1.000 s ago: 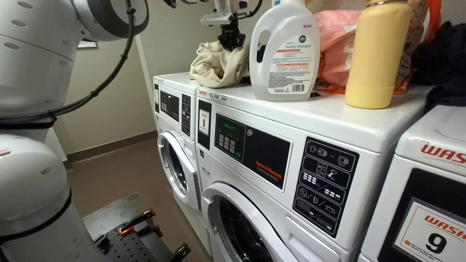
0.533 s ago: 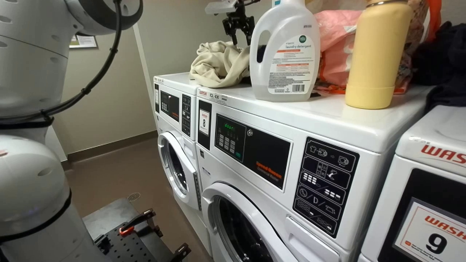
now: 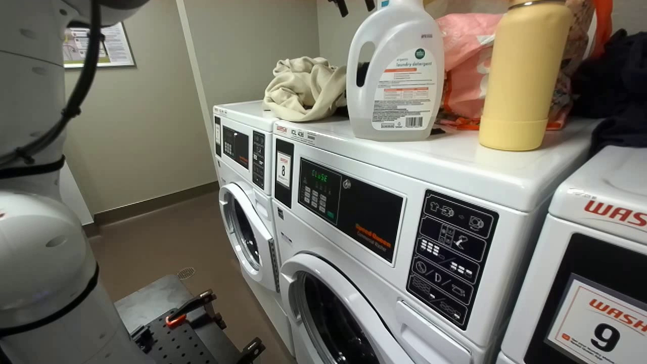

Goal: Remove the jersey from the bag and put it on top of the washing machine.

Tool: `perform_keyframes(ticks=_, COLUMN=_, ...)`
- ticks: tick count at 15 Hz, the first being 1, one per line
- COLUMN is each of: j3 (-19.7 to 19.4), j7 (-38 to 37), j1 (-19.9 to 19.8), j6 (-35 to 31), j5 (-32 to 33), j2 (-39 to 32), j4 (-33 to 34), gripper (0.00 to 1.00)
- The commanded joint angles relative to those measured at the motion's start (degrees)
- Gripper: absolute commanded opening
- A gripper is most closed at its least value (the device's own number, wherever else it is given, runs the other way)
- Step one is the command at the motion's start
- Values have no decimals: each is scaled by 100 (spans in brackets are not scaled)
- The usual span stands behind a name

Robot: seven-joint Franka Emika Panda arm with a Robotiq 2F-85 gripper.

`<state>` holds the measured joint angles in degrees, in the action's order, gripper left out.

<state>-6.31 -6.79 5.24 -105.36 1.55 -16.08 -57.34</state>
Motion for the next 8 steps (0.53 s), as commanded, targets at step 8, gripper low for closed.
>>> perform_keyframes(ticks=8, j3=-240, j7=-1073, j1=86, j6=-377, j5=1358, j2=1019, j4=-1465, gripper=100)
